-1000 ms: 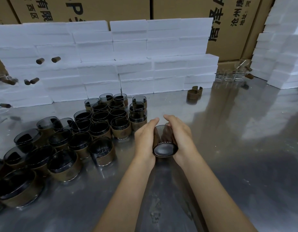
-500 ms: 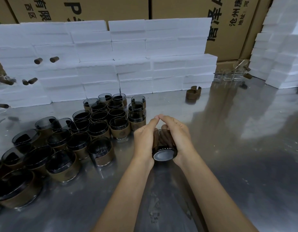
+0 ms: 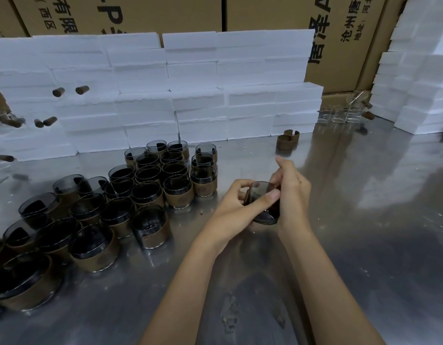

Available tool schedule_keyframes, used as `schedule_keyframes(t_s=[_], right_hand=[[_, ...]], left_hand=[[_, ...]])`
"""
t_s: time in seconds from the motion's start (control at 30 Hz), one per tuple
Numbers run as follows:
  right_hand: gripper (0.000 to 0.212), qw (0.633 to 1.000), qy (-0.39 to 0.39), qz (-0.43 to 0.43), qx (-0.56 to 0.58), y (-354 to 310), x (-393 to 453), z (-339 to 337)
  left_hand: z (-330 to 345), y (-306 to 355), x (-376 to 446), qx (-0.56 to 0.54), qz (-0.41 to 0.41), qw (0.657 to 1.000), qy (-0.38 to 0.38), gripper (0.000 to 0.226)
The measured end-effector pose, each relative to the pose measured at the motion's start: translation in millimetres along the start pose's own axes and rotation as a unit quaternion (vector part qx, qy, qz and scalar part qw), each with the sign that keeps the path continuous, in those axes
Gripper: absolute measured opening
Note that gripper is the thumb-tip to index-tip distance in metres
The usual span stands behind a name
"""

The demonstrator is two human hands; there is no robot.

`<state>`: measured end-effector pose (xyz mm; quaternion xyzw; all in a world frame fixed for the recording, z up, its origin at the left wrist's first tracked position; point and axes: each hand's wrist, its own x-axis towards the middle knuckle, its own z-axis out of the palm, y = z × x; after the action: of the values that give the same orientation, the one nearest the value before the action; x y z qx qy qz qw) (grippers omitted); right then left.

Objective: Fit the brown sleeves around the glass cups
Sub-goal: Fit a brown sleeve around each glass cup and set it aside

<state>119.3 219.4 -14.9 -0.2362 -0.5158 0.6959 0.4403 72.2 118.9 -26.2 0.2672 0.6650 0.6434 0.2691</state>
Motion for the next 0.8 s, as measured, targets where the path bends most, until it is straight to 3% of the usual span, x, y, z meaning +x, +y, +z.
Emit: schedule_keyframes(t_s=[0.13, 0.23, 0.3, 0.53, 0.67, 0.8], right_hand=[[0.020, 0.997, -0.070, 0.039, -0.017, 3, 2, 4], [0.036, 0.985, -0.148, 0.072, -0.049, 7, 1, 6], [0.034, 0.976, -0.185, 0.079, -0.080, 11, -1, 8], [0.040, 0.966, -0.217, 0.009, -0.142, 21, -7, 11], [0.041, 0.961, -0.225, 0.001, -0.159, 27, -9, 17], [0.039, 0.957, -0.241, 0.008, -0.160, 35, -7, 21]], left_hand=[[-7, 1, 4, -0.061, 0.027, 0.993, 0.098, 0.065], [-15, -3, 10, -0.132, 0.037, 0.978, 0.157, 0.055], [-20, -6, 13, -0.133, 0.040, 0.976, 0.168, 0.054], [-29, -10, 13, 0.008, 0.059, 0.978, 0.199, 0.053], [-29, -13, 11, 0.236, 0.040, 0.933, 0.270, 0.055], [-29, -16, 11, 0.255, 0.029, 0.918, 0.303, 0.072]])
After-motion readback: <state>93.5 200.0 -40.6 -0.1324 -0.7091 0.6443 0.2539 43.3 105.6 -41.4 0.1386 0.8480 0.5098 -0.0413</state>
